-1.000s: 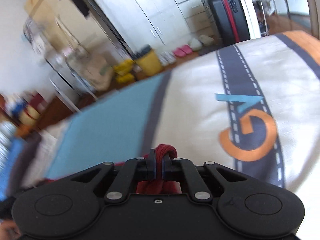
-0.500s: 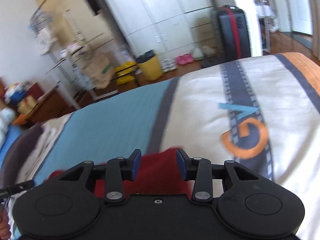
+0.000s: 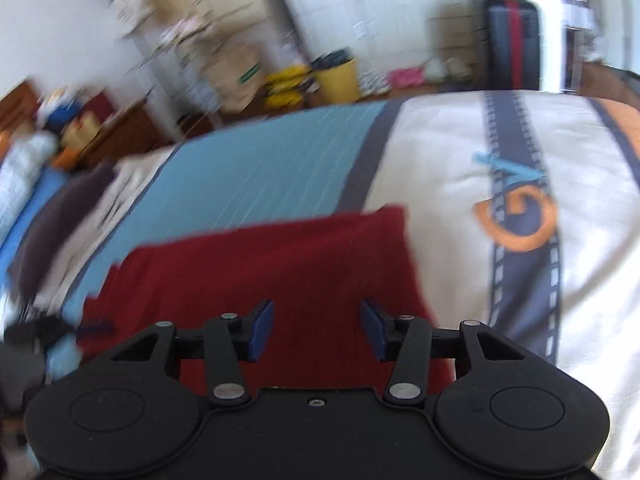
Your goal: Fold clothes
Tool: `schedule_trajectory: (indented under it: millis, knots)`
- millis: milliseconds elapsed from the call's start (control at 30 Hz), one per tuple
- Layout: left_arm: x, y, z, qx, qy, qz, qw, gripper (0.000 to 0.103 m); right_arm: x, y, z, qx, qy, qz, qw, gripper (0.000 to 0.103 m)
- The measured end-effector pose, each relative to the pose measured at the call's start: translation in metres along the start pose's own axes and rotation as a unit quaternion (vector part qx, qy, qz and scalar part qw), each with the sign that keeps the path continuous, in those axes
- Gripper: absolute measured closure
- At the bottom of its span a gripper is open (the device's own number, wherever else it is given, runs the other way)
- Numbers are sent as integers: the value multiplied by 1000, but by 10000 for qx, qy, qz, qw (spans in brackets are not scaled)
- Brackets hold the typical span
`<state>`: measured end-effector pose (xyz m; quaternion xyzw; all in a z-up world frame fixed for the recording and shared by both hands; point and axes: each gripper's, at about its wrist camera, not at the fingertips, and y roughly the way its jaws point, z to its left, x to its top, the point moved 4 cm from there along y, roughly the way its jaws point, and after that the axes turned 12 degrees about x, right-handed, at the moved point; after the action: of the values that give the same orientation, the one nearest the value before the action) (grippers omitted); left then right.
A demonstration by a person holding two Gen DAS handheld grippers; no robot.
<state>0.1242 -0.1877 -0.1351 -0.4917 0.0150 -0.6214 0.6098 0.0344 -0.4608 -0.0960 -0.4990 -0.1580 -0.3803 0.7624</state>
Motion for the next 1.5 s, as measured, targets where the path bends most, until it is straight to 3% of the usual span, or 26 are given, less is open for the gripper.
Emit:
schedule_trajectory:
  millis: [100,233,433,600,700,767,800,867,967,1033,1167,1233,1367,1433,1500]
  knots:
    - [4,-17,5,31,-161,-286,9995,77,-6,3,12,289,-151,217,9992,56]
    - [-1,-32,31,-272,-1076,-125,9937,78,-15,7,32,805,-260,362,9958,56]
    - [-19,-20,52,-502,-1936,288,9794,80,-32,17,72,811,-1265,446,9876,56]
    - [-31,-5,58,-692,-2442,452,9662,80,-44,26,110,1076,-2116,449,9704,56]
    - [-39,4,62,-805,-2741,550,9567,78,-62,41,125,1007,-2726,829,9532,55]
    - [-44,10,65,-879,-2939,615,9498,77,-68,51,127,855,-2898,985,9482,55]
    - [-43,10,65,-871,-2932,575,9503,81,-69,55,126,822,-2865,1010,9492,55]
    - [-38,5,64,-806,-2822,366,9553,103,-66,60,123,758,-2755,933,9537,55]
    - [-31,-5,71,-882,-3025,63,9490,103,-59,59,117,515,-2541,587,9640,57]
    - [-29,-6,79,-1158,-3326,73,9359,103,-53,53,115,489,-2326,323,9708,58]
    - [-30,9,91,-1743,-3875,422,9043,103,-57,29,144,1646,-1873,582,9667,64]
    - [-31,15,98,-1857,-4035,536,8943,103,-64,22,157,2014,-1461,633,9665,64]
    - [-34,16,105,-1777,-4086,543,8936,103,-68,49,169,1925,-752,662,9762,63]
    - [-37,16,106,-1750,-4072,492,8950,103,-68,70,172,1692,-626,620,9816,63]
    - [-43,18,109,-1807,-4141,545,8904,103,-68,90,175,1438,-514,542,9868,63]
